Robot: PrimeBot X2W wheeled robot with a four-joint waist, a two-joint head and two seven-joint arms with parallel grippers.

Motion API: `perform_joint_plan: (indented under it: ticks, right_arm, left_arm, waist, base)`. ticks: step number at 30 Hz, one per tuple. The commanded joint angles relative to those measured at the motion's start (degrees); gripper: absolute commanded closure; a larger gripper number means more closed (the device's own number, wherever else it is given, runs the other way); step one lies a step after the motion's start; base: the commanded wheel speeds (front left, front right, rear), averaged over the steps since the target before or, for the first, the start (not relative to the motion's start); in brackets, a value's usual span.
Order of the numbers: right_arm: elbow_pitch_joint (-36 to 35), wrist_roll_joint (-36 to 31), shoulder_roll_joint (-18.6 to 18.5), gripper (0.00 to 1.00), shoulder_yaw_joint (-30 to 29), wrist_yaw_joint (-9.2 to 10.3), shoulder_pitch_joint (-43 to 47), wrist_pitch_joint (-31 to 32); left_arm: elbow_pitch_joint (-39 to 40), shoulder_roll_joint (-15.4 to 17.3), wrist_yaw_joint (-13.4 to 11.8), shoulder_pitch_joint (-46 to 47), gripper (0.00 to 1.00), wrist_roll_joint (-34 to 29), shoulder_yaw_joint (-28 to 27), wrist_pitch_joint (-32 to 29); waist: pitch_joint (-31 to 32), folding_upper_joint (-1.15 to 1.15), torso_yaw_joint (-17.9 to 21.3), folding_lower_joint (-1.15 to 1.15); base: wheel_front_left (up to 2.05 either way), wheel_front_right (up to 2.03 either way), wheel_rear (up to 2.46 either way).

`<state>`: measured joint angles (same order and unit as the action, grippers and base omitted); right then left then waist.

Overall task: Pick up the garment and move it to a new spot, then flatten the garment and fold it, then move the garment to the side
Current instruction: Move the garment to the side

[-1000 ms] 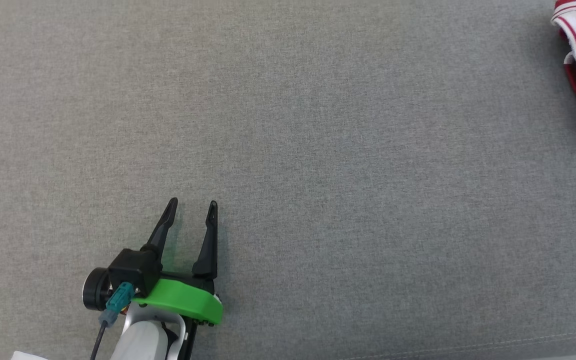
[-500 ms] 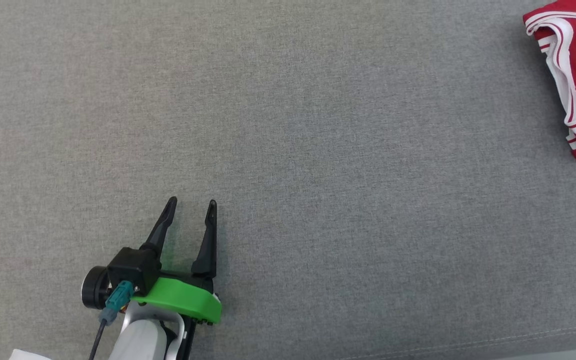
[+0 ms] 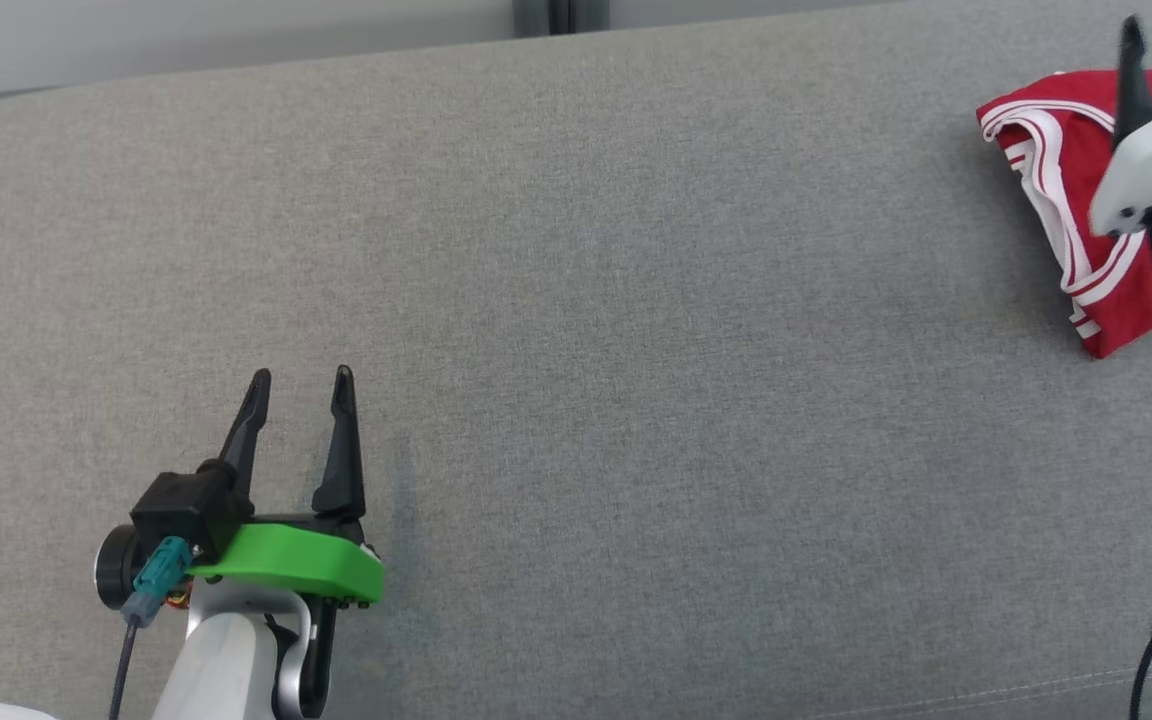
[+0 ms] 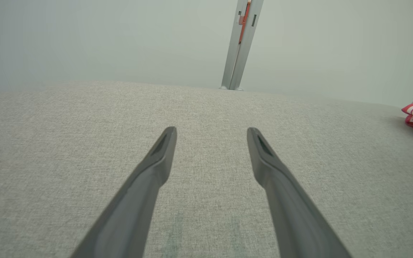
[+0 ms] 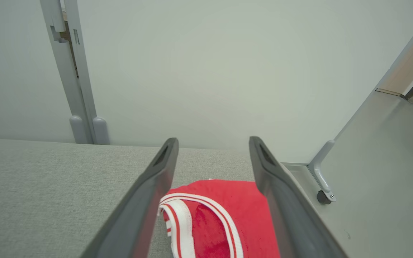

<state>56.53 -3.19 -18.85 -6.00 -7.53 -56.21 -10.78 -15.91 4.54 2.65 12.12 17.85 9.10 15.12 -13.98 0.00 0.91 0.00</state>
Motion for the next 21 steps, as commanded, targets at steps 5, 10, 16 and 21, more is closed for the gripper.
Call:
perform_joint_plan:
  ticks: [5,10,16,21]
  right_arm:
    - [-0.1,2.8,5.7,0.0,3.9,0.1,4.9,-3.0]
    - [-3.8,5.4,9.7,0.0,5.8,0.1,10.8,-4.3]
    - [-15.8,5.8,13.6,0.0,5.1,0.1,22.7,-4.4]
    - [-26.3,5.5,15.6,0.0,5.4,0.1,32.4,-4.4]
  left_arm:
    - [-1.0,-0.3,-0.6,0.1,0.0,0.6,-3.0,0.0]
    - [-1.8,-0.8,-0.7,-2.7,0.0,1.1,-5.1,0.0]
    - [-2.2,-1.2,-1.2,-6.4,0.0,2.2,-6.9,0.0]
    - [-1.9,-1.4,-1.6,-8.6,0.0,2.1,-7.0,0.0]
  waist:
    - [7.3,0.0,0.6,0.0]
    - [10.4,0.0,0.6,0.0]
    - [13.0,0.0,0.2,0.0]
    - [14.1,0.0,-0.6,0.0]
  base:
    - [0.0,0.0,0.0]
    - [0.0,0.0,0.0]
    - [0.0,0.0,0.0]
    - [0.0,0.0,0.0]
